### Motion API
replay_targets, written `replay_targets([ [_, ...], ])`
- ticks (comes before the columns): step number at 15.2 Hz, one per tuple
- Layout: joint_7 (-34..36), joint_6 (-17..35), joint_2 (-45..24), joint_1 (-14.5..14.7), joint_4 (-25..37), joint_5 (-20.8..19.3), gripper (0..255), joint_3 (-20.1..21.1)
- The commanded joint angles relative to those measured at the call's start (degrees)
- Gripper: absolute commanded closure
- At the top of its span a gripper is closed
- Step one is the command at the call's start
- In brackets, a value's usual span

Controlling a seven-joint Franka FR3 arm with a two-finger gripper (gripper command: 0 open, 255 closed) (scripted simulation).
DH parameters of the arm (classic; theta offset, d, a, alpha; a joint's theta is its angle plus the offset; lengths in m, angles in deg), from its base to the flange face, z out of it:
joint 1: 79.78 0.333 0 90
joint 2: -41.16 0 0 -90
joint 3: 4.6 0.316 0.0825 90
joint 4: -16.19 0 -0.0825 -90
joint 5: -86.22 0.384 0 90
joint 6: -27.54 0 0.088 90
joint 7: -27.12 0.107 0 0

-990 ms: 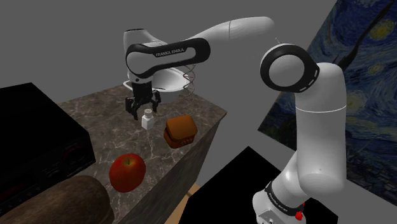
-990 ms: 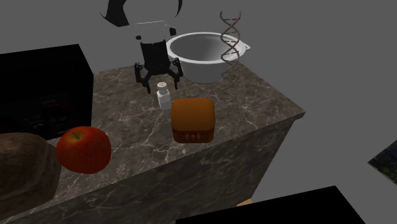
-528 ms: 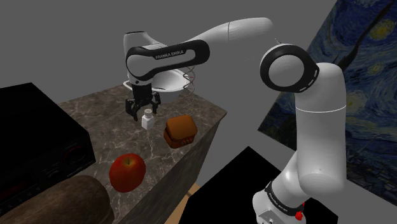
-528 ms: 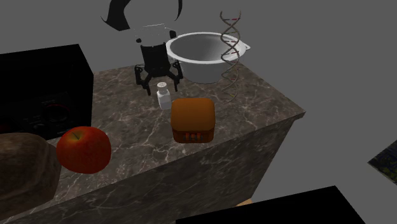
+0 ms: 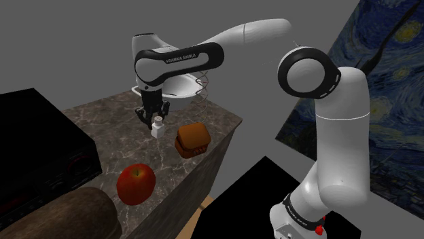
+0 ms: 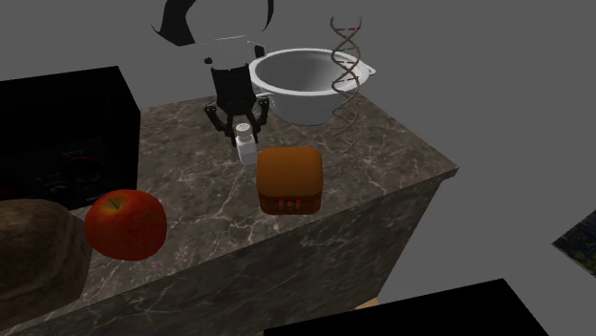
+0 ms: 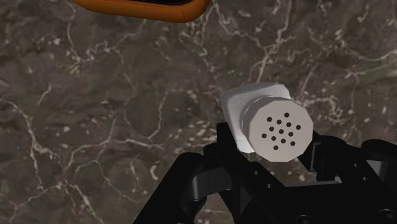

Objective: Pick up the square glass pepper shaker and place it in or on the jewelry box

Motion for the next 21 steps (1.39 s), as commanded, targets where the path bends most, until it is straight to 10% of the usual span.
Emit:
replay_targets([
  [1,0.0,0.0,0.0,0.0,0.0,0.0,255,0.0],
  [21,-0.2,-12.0,3.5,0.1,8.6,0.8,255,0.5],
])
